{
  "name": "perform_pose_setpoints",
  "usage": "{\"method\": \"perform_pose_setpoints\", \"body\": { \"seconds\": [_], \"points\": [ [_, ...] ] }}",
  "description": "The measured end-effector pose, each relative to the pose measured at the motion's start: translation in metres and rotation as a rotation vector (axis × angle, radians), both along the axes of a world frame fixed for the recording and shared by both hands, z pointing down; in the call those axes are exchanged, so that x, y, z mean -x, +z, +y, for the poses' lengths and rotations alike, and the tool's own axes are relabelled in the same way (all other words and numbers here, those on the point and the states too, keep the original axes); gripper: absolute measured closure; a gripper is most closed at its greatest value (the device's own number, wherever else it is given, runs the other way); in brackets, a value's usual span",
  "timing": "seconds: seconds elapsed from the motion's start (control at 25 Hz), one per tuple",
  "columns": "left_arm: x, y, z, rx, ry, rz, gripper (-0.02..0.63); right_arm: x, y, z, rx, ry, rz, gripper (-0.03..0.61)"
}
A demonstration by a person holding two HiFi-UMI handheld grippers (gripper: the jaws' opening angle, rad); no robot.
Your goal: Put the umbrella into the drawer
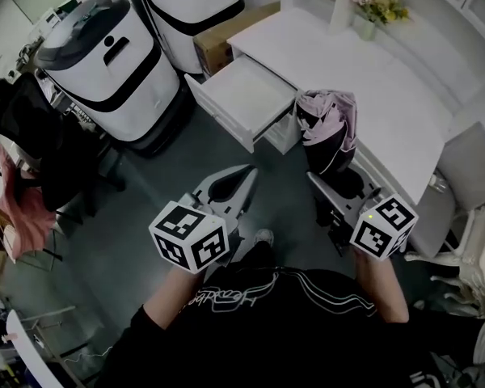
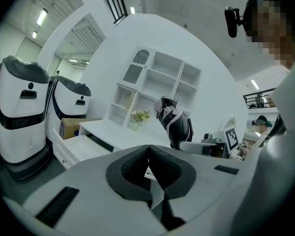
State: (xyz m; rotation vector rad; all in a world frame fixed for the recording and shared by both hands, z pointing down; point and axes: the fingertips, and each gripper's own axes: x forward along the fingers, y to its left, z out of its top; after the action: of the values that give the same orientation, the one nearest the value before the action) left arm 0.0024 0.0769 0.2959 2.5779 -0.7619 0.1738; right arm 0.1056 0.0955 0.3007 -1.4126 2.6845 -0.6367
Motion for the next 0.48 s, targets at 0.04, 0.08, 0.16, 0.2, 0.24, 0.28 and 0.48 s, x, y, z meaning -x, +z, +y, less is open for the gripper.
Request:
{"method": "perform_pose_setpoints", "body": {
  "seconds": [0.04, 0.08, 0.16, 0.2, 0.24, 0.28, 0.48],
  "points": [
    [0.006, 0.003, -0.028, -0.001, -0.001, -0.006, 0.594, 0.005, 0.002, -0.028, 0.010, -0.002, 0.005, 0.363],
    [0.012, 0.005, -0.053, 0.001, -0.004, -0.009, 0.594, 0.010, 0.004, -0.052, 0.020, -0.004, 0.018, 0.363],
    [0.020, 0.013, -0.082, 0.014, -0.009, -0.009, 0.594, 0.015, 0.009, -0.079, 0.040, -0.005, 0.046, 0.364],
    [0.021, 0.017, -0.087, 0.023, -0.010, -0.010, 0.594, 0.016, 0.011, -0.083, 0.046, -0.004, 0.055, 0.364],
    [0.021, 0.021, -0.091, 0.031, -0.010, -0.010, 0.594, 0.015, 0.013, -0.084, 0.050, -0.001, 0.061, 0.363],
    [0.020, 0.025, -0.095, 0.036, -0.008, -0.010, 0.594, 0.014, 0.015, -0.087, 0.054, 0.004, 0.068, 0.363],
    [0.022, 0.045, -0.147, 0.051, -0.001, -0.020, 0.594, 0.017, 0.038, -0.137, 0.112, 0.004, 0.086, 0.364]
  ]
}}
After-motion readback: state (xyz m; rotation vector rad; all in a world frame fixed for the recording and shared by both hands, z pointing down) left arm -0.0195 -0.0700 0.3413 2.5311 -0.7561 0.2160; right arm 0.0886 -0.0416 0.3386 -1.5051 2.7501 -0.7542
